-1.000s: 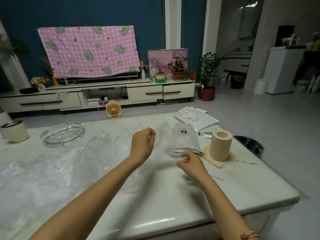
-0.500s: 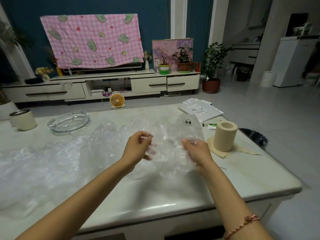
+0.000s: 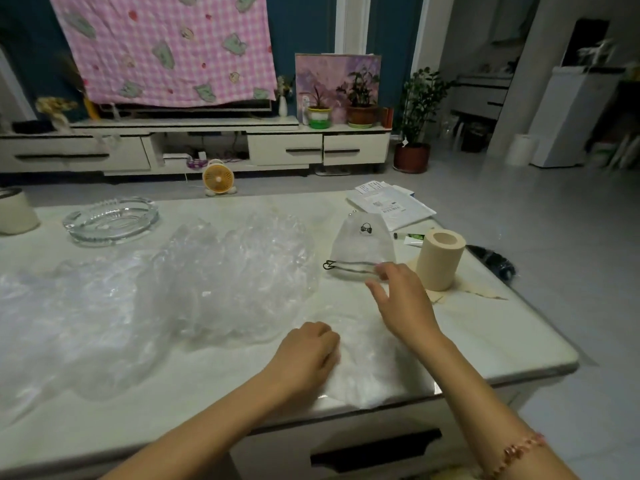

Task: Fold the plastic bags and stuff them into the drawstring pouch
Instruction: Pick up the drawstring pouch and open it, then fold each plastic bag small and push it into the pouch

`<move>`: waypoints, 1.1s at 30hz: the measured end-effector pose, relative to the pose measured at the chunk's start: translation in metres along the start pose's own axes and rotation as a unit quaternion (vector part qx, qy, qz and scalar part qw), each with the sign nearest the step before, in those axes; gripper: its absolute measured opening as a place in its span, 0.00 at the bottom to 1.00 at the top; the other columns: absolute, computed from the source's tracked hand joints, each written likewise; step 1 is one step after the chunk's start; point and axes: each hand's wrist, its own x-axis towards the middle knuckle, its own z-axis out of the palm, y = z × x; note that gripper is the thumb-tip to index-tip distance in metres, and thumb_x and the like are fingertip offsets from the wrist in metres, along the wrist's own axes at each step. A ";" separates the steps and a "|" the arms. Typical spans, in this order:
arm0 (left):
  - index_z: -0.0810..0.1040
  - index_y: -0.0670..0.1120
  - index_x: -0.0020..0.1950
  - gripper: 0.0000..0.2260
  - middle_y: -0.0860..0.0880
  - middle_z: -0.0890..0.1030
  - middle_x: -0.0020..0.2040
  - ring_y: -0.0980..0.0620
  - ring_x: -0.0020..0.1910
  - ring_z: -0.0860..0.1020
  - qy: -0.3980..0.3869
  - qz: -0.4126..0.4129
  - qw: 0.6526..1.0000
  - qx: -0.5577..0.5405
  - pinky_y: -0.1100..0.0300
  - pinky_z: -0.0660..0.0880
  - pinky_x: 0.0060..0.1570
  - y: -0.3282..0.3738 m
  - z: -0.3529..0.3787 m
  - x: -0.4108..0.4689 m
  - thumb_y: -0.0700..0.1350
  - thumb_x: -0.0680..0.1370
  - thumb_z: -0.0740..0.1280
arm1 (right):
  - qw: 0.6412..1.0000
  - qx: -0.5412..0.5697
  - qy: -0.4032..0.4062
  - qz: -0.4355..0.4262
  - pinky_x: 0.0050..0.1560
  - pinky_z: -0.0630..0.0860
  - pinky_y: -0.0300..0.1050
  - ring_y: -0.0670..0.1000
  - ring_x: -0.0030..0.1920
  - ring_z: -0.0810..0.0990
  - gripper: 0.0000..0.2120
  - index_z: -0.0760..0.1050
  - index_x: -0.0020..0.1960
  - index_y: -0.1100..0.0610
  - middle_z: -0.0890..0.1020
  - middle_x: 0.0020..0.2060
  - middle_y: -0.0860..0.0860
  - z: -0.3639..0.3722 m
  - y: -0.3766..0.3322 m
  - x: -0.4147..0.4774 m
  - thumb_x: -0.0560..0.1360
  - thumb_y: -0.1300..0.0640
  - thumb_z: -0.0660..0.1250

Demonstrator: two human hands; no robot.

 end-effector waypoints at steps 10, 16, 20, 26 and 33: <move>0.79 0.43 0.58 0.23 0.42 0.77 0.62 0.43 0.58 0.78 0.073 0.010 0.997 0.037 0.54 0.74 0.56 -0.001 0.002 -0.014 0.55 0.79 0.50 | 0.937 -0.168 -0.279 -0.123 0.72 0.33 0.47 0.50 0.76 0.38 0.48 0.42 0.78 0.50 0.42 0.77 0.50 0.046 0.011 -0.068 0.61 0.34 0.22; 0.31 0.55 0.71 0.45 0.52 0.28 0.71 0.52 0.73 0.29 -0.053 -0.004 0.998 0.017 0.58 0.29 0.70 -0.017 0.030 -0.030 0.77 0.59 0.24 | 0.937 -0.176 -0.275 -0.123 0.71 0.31 0.48 0.48 0.76 0.35 0.45 0.39 0.77 0.46 0.39 0.76 0.47 0.049 0.020 -0.071 0.63 0.31 0.22; 0.34 0.53 0.74 0.47 0.52 0.31 0.72 0.54 0.73 0.31 -0.031 0.003 0.999 0.014 0.58 0.30 0.71 -0.022 0.027 -0.030 0.78 0.60 0.28 | 0.943 -0.154 -0.272 -0.112 0.73 0.35 0.47 0.48 0.76 0.40 0.37 0.45 0.77 0.48 0.44 0.77 0.47 0.047 0.014 -0.066 0.73 0.33 0.33; 0.75 0.52 0.60 0.24 0.52 0.77 0.61 0.55 0.60 0.73 0.139 0.116 0.982 -0.055 0.65 0.67 0.58 -0.019 0.023 -0.057 0.67 0.76 0.55 | 0.992 0.061 -0.097 -0.060 0.66 0.58 0.35 0.46 0.68 0.66 0.15 0.71 0.66 0.53 0.72 0.66 0.47 0.001 0.004 -0.062 0.80 0.56 0.60; 0.78 0.53 0.42 0.13 0.57 0.80 0.42 0.56 0.39 0.79 0.138 0.123 0.980 -0.067 0.67 0.73 0.33 -0.017 0.021 -0.061 0.57 0.77 0.57 | 0.952 -0.049 -0.294 -0.076 0.62 0.63 0.36 0.44 0.67 0.65 0.39 0.59 0.72 0.49 0.66 0.68 0.44 -0.007 -0.006 -0.102 0.68 0.40 0.73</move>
